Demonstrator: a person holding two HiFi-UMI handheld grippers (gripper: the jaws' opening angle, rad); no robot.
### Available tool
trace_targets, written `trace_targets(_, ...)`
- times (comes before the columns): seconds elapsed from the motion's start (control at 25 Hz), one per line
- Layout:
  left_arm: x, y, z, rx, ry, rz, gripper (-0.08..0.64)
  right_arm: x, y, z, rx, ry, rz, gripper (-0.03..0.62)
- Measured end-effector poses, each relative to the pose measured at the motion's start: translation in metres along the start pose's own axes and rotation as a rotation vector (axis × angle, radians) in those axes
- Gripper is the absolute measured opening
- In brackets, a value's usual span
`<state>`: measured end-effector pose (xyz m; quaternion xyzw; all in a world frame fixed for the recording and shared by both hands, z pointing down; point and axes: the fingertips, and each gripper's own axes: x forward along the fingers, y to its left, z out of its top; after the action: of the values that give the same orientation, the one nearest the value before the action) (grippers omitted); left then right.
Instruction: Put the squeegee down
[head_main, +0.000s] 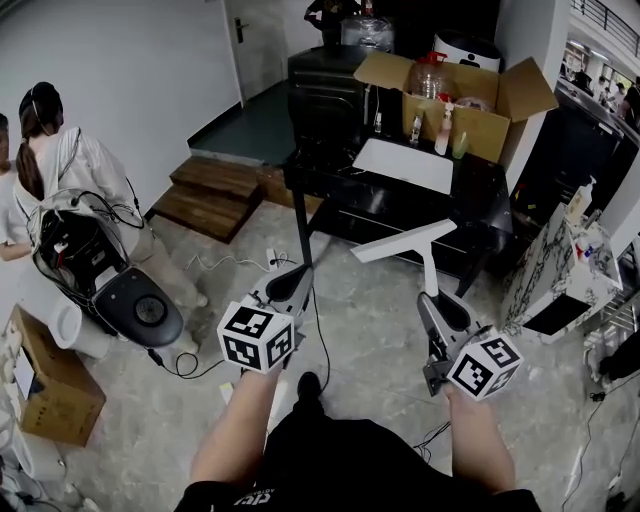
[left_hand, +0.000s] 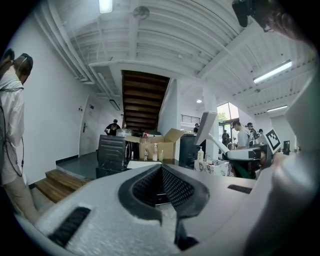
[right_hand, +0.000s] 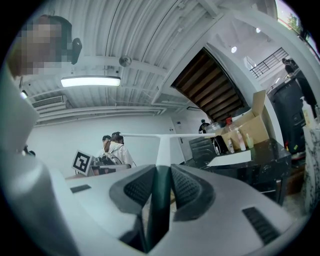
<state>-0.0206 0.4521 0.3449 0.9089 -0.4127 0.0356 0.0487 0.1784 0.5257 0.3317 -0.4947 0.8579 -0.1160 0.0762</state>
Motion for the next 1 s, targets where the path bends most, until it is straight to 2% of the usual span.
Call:
trace_targets(0.32, 0.032, 0.054, -0.011, -0.021, 0.016, -0.017, 0.011, 0.063, -0.016, -0.008, 0.002, 0.026, -0.016, 0.098)
trace_targets(0.72, 0.087, 0.160, -0.009, -0.030, 0.044, -0.024, 0.011, 0.185, -0.039, -0.008, 0.002, 0.054, -0.027, 0.098)
trace_targets(1.0, 0.115, 0.222, -0.008, -0.037, 0.049, -0.042, 0.011, 0.254, -0.036, -0.015, -0.007, 0.086, -0.029, 0.098)
